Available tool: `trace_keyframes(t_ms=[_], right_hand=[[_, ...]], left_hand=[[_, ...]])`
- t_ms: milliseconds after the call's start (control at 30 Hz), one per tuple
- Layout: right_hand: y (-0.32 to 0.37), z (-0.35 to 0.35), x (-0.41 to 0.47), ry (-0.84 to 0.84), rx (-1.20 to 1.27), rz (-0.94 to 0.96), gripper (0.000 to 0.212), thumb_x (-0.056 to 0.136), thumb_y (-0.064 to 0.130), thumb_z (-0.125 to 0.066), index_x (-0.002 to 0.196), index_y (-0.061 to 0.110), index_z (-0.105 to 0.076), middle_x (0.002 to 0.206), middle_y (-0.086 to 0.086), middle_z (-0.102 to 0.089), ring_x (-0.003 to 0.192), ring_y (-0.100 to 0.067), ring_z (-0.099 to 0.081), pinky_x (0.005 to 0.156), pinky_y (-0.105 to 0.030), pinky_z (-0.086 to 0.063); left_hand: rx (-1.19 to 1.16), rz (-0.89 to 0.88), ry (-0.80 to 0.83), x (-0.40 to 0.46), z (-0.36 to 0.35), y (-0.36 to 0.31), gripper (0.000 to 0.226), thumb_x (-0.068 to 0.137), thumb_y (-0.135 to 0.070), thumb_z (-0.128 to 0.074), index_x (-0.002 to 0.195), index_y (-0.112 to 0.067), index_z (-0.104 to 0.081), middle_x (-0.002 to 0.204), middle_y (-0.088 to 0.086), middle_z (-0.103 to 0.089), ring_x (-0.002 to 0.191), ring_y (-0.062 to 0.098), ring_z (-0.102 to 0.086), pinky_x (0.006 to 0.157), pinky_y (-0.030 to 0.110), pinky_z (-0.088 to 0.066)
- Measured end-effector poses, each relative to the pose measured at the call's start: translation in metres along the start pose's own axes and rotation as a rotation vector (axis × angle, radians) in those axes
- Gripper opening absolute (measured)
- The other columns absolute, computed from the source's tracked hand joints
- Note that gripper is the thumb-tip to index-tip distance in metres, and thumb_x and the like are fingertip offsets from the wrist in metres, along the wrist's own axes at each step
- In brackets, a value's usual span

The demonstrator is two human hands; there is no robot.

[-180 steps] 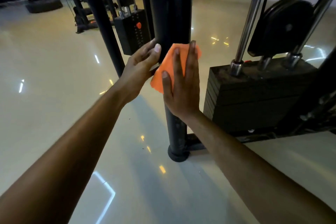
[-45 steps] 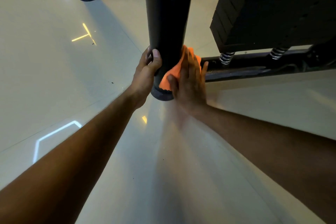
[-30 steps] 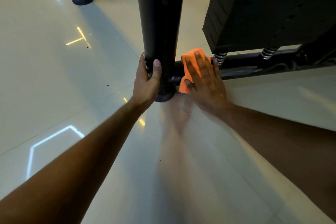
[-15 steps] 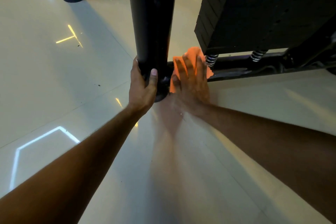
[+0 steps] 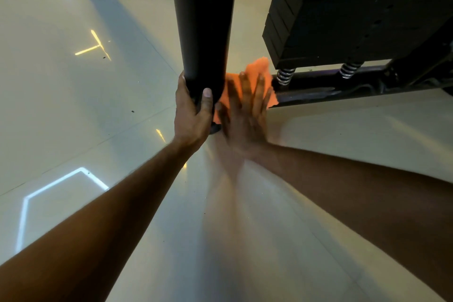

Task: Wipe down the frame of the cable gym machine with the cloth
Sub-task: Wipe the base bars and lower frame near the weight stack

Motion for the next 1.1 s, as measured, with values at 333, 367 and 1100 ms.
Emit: trace_keyframes(t_ms=[333, 367, 1100], right_hand=[[-0.054, 0.006, 0.002, 0.017, -0.142, 0.243, 0.088, 0.106, 0.057, -0.057, 0.174, 0.018, -0.018, 0.181, -0.016, -0.013, 0.166, -0.049, -0.008, 0.133, -0.065, -0.012], [-0.050, 0.005, 0.000, 0.001, -0.133, 0.200, 0.085, 0.108, 0.058, -0.054, 0.174, 0.017, -0.020, 0.181, -0.016, -0.014, 0.165, -0.050, -0.008, 0.133, -0.066, -0.011], [-0.028, 0.004, -0.001, 0.007, -0.135, 0.242, 0.070, 0.116, 0.048, -0.035, 0.174, 0.013, -0.016, 0.181, -0.017, -0.005, 0.166, -0.050, -0.002, 0.134, -0.061, -0.008]], left_hand=[[0.010, 0.021, 0.040, 0.001, 0.004, 0.001, 0.066, 0.108, -0.049, -0.052, 0.164, -0.022, -0.030, 0.154, -0.004, -0.052, 0.133, 0.000, -0.054, 0.111, 0.022, -0.050], [0.006, 0.025, 0.049, 0.001, 0.004, -0.001, 0.066, 0.108, -0.049, -0.052, 0.163, -0.021, -0.030, 0.154, -0.005, -0.052, 0.132, -0.003, -0.054, 0.110, 0.020, -0.049], [-0.071, 0.120, -0.072, -0.007, -0.010, 0.022, 0.077, 0.101, -0.066, -0.056, 0.164, -0.034, -0.027, 0.155, -0.004, -0.053, 0.139, 0.017, -0.058, 0.112, 0.052, -0.053]])
Point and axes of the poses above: each hand's wrist, its own x-axis towards the middle knuckle, its own z-axis out of the back of the hand, y = z × x, the point moved 5 cm from there along x, towards the middle knuckle
